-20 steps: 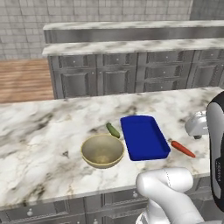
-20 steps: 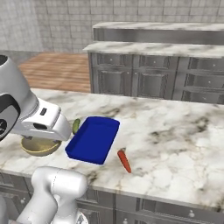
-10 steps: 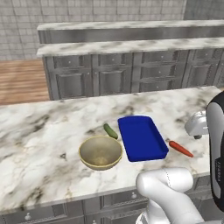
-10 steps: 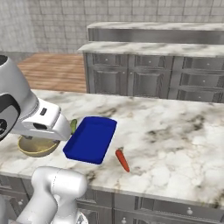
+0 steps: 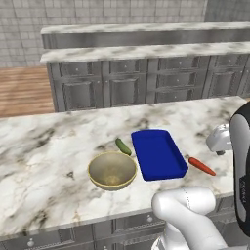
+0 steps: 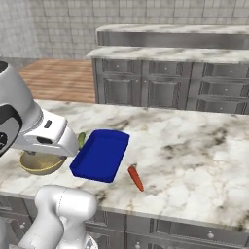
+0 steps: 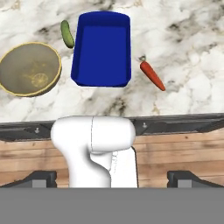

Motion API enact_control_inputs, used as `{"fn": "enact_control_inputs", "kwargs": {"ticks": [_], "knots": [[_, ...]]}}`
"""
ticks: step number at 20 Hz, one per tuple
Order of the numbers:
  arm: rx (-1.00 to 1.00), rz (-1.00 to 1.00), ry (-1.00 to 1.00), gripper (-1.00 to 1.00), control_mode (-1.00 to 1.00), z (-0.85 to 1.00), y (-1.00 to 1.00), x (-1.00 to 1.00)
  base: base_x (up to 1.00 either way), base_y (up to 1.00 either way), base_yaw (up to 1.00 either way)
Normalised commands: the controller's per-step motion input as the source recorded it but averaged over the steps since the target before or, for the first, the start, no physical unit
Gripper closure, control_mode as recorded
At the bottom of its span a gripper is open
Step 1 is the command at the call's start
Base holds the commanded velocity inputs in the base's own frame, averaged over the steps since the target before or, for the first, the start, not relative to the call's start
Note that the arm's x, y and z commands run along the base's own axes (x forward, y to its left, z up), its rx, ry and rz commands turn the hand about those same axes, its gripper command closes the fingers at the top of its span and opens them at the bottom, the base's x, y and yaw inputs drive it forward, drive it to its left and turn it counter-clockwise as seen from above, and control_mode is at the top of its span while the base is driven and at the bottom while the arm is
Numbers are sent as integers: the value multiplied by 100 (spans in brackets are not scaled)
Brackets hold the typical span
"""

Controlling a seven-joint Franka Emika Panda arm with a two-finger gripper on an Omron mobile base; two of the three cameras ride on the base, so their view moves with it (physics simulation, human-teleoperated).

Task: Place the two vegetables and bowl onto the tray for setting up a vegetable dip station.

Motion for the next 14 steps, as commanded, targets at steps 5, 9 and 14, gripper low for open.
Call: {"fn": "enact_control_inputs", "kwargs": {"ticks": [5,9,14], "knots": [[0,0,0,-100,100,0,0,0,9,0,0],[0,0,0,-100,-100,0,0,4,0,0,0],[0,0,0,-100,-100,0,0,32,0,0,0]]}}
